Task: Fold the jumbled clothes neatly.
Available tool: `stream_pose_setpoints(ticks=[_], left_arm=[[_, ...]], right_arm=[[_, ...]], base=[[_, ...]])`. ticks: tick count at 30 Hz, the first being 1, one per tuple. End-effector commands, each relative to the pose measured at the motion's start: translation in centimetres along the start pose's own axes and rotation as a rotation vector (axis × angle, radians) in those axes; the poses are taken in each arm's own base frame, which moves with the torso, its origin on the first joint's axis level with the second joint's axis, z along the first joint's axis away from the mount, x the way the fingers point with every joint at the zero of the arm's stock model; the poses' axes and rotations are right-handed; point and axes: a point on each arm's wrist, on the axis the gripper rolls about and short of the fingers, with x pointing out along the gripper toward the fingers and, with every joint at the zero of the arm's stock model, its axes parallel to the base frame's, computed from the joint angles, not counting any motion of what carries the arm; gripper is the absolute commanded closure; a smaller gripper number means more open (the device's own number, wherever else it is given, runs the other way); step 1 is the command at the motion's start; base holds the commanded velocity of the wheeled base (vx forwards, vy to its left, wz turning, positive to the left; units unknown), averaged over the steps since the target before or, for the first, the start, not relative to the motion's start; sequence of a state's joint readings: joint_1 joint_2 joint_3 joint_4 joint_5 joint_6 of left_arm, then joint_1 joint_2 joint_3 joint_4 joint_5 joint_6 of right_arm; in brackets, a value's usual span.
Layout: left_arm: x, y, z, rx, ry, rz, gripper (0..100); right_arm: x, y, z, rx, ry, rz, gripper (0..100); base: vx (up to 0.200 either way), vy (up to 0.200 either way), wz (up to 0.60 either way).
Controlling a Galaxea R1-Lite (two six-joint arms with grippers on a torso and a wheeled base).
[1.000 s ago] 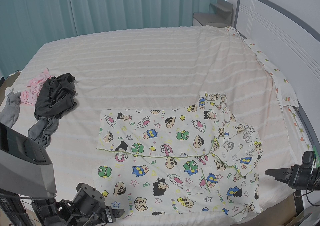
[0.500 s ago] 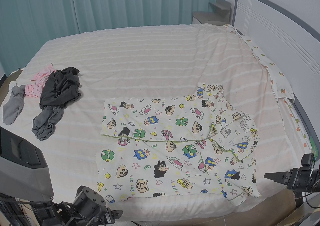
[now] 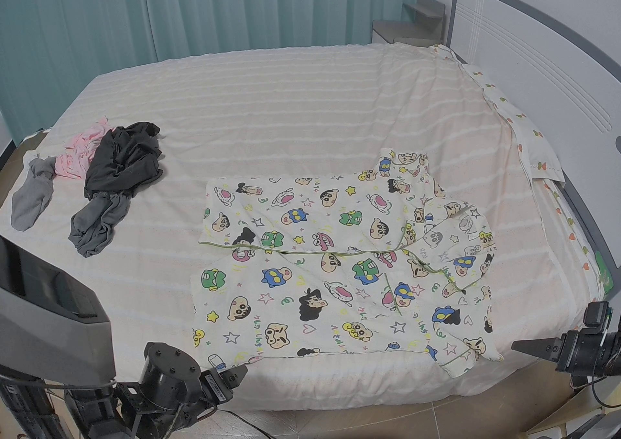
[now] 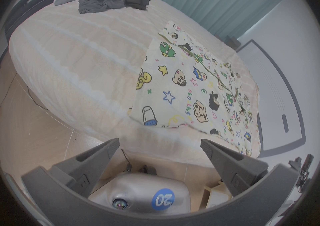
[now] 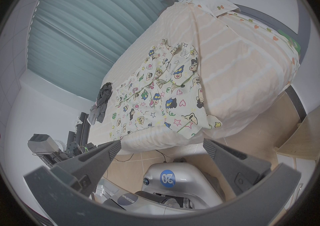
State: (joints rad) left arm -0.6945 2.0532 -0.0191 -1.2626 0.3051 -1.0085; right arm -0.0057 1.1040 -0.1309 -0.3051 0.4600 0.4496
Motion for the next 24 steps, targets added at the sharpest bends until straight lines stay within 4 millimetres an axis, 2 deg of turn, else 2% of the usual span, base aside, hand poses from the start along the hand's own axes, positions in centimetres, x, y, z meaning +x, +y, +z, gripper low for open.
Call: stream_pose_setpoints(ticks=[1, 6, 14, 20, 24], left_arm=[[2.4, 1.2, -0.7, -0.008, -0.032, 0.09, 0], [4.0, 1.6, -0.6, -0.043, -0.124, 0.09, 0], [4.4, 1.1, 0.1, -0.074, -0.185, 0.079, 0], [4.2, 0.3, 0.7, -0.099, -0.213, 0.034, 0], [3.2, -0.7, 1.7, -0.124, -0.249, -0.032, 0]], right_arm=[[0.1, -0.4, -0.6, 0.001, 0.021, -0.014, 0], [1.6, -1.6, -1.2, 0.016, 0.141, -0.071, 0], [3.5, -2.8, -1.6, -0.017, 0.17, -0.073, 0], [3.2, -2.6, -1.5, -0.026, 0.163, -0.033, 0], [2.6, -2.2, -1.5, -0.048, 0.12, -0.002, 0]], base=[[0.0, 0.0, 0.0], [0.0, 0.0, 0.0], [0.0, 0.0, 0.0], [0.0, 0.0, 0.0], [0.0, 0.0, 0.0]])
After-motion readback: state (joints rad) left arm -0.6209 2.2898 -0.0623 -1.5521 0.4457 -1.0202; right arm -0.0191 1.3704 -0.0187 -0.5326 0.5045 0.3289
